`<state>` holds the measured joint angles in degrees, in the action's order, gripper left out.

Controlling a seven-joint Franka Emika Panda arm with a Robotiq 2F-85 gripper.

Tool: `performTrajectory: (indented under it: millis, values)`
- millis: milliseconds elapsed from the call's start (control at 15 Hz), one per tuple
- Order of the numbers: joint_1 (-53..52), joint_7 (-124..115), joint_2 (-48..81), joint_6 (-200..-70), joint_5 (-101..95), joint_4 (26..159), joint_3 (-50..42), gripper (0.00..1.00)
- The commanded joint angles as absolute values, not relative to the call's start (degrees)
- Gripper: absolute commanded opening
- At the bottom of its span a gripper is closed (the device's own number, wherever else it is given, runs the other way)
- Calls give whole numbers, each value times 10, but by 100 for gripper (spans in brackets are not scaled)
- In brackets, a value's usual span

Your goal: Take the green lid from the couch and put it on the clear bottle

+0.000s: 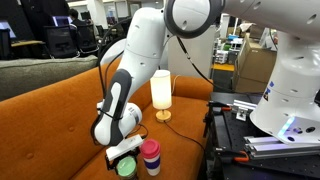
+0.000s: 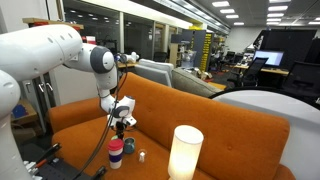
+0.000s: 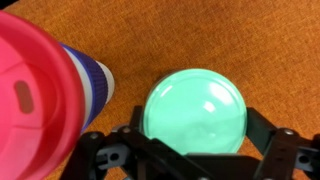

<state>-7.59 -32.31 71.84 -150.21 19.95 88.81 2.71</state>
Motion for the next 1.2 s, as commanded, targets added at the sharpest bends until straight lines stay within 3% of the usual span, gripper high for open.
performTrajectory:
  millis: [0,1133]
  values:
    - [-55,-291,693,-1496,211,917,49,100]
    - [-45,-249,631,-1509,217,986,63,100]
